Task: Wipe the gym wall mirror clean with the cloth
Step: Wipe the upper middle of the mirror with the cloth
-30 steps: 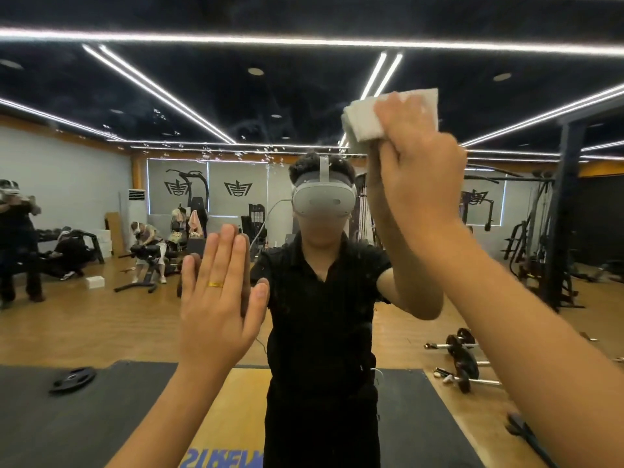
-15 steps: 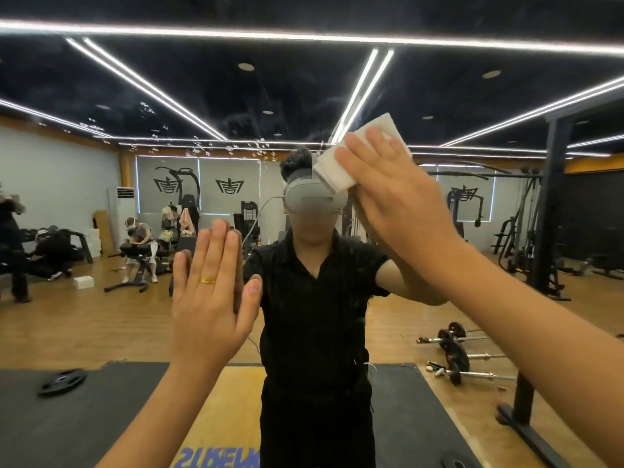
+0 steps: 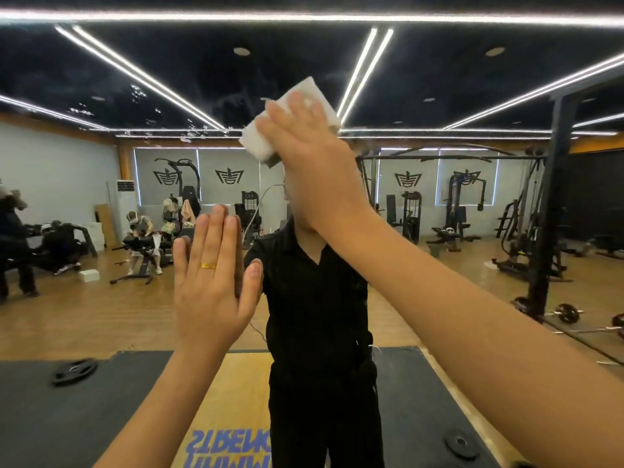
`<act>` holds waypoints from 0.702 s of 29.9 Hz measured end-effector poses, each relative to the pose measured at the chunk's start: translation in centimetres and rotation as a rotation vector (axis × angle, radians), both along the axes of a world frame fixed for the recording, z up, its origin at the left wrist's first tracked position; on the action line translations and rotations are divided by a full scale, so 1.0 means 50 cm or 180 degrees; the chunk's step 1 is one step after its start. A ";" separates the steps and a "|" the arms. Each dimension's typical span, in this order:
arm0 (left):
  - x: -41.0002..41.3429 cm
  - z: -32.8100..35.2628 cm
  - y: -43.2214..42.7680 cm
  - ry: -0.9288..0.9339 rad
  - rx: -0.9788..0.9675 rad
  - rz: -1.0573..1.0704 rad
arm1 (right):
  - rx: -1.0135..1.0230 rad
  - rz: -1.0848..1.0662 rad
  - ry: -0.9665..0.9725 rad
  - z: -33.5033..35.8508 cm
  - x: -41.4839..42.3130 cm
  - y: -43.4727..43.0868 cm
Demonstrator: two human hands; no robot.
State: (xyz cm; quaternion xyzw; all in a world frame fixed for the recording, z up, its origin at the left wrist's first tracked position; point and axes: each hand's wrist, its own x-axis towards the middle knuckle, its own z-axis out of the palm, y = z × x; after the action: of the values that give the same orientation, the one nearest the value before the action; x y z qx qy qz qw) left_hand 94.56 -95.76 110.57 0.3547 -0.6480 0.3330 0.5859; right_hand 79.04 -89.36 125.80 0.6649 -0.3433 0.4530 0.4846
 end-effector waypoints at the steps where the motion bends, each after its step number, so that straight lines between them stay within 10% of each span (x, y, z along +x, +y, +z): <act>1: 0.000 0.000 0.000 -0.0002 0.0005 0.0009 | 0.0013 -0.0007 0.0109 0.007 -0.009 0.003; 13: 0.003 -0.002 0.001 -0.0053 -0.0021 -0.0079 | -0.0501 -0.0067 -0.1693 0.024 -0.045 0.023; 21: 0.007 -0.002 0.001 -0.0052 -0.0020 -0.0071 | -0.0120 0.0134 -0.0199 0.056 0.073 -0.026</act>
State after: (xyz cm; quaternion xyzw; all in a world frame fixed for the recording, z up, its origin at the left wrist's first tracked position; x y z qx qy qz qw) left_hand 94.93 -95.72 110.45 0.3429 -0.6557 0.3314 0.5854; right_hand 82.68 -90.66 128.58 0.6482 -0.3356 0.4901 0.4764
